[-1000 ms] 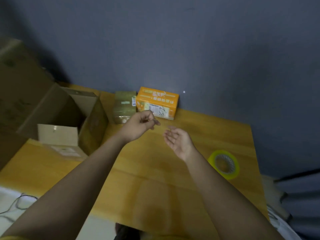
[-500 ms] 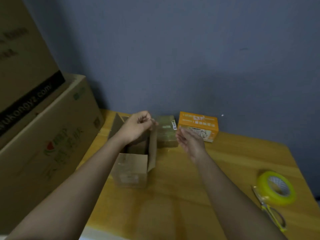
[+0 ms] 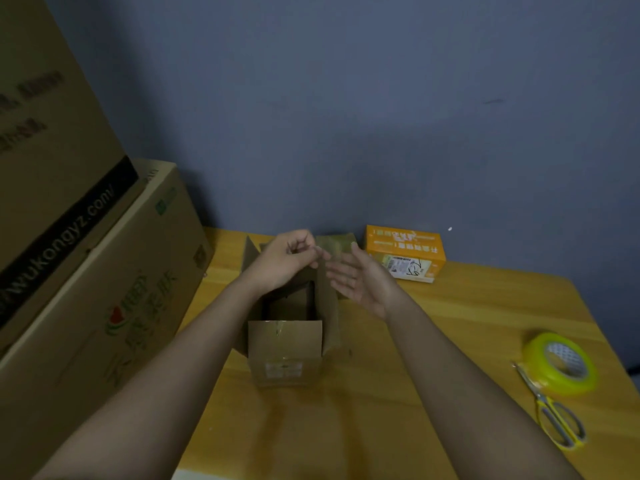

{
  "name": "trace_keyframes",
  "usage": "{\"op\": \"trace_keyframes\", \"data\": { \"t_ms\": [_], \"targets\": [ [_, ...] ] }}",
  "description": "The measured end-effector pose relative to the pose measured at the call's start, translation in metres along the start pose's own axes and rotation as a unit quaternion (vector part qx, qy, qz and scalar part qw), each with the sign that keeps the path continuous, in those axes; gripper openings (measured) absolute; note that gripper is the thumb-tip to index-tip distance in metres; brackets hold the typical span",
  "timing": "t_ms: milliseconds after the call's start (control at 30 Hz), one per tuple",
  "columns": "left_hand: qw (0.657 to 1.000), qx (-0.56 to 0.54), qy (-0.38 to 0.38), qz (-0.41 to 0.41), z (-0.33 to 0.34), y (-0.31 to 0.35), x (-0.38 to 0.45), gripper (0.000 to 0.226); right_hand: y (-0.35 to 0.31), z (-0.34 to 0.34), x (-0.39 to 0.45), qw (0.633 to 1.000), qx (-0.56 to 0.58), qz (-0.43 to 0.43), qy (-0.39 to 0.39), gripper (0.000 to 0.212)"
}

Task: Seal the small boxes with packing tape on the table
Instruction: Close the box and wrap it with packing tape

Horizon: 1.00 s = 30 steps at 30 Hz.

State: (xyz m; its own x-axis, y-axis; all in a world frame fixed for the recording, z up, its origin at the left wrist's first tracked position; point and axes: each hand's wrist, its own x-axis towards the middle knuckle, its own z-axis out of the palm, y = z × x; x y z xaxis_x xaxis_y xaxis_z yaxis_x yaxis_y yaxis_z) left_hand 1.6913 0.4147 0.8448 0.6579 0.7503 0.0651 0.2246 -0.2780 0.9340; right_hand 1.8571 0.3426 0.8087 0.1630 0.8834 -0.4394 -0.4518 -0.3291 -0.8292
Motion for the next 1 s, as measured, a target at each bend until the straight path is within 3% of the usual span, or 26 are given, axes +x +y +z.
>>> {"op": "trace_keyframes", "data": {
  "t_ms": [167, 367, 433, 567, 700, 900, 1000],
  "targets": [
    [0.999, 0.001, 0.024, -0.021, -0.015, 0.001, 0.004, 0.018, -0.004, 0.004, 0.011, 0.997, 0.078, -0.026, -0.002, 0.015],
    [0.977, 0.148, 0.074, -0.136, -0.033, -0.026, 0.021, 0.033, -0.007, 0.014, 0.04, 0.97, -0.112, -0.134, 0.169, 0.011],
    [0.967, 0.173, 0.114, -0.149, -0.037, -0.033, 0.029, 0.038, -0.01, 0.017, 0.049, 0.949, -0.179, -0.171, 0.193, 0.003],
    [0.945, 0.2, 0.19, -0.179, -0.037, -0.035, 0.048, 0.041, -0.019, 0.027, 0.058, 0.91, -0.256, -0.253, 0.207, 0.015],
    [0.94, 0.19, 0.211, -0.19, -0.04, -0.04, 0.083, 0.042, -0.029, 0.036, 0.074, 0.868, -0.301, -0.303, 0.254, 0.015],
    [0.941, 0.201, 0.153, -0.227, -0.076, -0.074, 0.105, 0.048, -0.048, 0.043, 0.086, 0.823, -0.346, -0.328, 0.308, 0.018],
    [0.961, 0.178, -0.016, -0.209, -0.092, -0.08, 0.091, 0.043, -0.056, 0.039, 0.088, 0.836, -0.375, -0.299, 0.266, 0.018]
  ]
}}
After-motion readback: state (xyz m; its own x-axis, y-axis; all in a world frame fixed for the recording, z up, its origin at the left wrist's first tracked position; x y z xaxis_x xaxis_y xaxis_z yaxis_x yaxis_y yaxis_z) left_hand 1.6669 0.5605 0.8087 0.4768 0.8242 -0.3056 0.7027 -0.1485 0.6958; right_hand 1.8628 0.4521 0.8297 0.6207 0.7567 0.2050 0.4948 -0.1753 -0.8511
